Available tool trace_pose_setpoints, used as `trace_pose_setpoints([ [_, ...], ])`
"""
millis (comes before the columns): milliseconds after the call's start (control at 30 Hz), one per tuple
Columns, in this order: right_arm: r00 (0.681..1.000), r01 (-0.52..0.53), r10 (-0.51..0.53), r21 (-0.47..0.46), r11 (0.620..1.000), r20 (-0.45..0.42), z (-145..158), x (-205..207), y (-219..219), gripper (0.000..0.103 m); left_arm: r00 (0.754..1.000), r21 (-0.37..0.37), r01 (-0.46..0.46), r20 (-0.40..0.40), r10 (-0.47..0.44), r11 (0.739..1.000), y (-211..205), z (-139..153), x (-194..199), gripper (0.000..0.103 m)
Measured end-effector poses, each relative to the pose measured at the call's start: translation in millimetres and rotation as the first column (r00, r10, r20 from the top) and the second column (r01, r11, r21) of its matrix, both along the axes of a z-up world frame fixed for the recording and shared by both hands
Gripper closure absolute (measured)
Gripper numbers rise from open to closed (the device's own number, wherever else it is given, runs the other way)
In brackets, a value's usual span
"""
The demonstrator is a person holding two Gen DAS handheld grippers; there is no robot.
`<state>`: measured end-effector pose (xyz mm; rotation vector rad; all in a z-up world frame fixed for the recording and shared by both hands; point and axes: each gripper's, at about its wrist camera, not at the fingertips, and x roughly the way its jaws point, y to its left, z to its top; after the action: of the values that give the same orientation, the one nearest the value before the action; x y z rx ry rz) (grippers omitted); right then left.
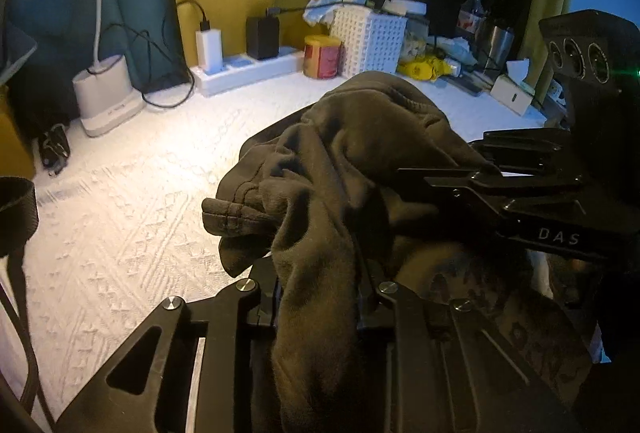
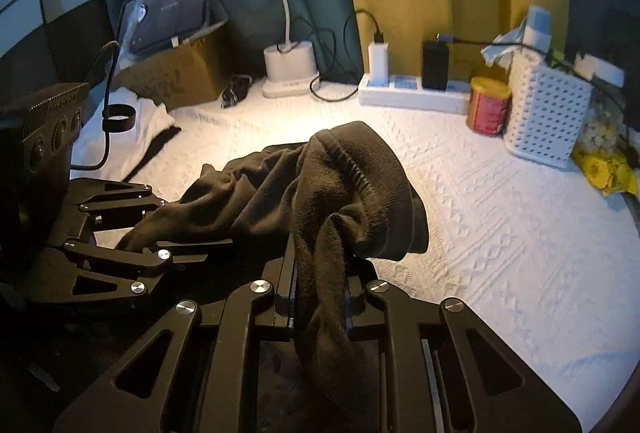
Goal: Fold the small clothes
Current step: 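Grasp the shirt end with the left gripper while the right gripper grasps it too, lifting, then lift the held shirt end high with both grippers, raising the strip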
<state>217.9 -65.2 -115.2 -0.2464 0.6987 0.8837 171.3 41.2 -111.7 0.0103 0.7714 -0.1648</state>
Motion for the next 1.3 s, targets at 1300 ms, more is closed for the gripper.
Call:
trace_pose_setpoints([
  [1300, 0.941, -0.063, 0.012, 0.139, 0.988, 0.338, 126.7, -157.6, -39.3, 0.086, 0.930, -0.025, 0.001, 0.366, 0.009, 1.000, -18.1, 99.3, -129.7, 0.083],
])
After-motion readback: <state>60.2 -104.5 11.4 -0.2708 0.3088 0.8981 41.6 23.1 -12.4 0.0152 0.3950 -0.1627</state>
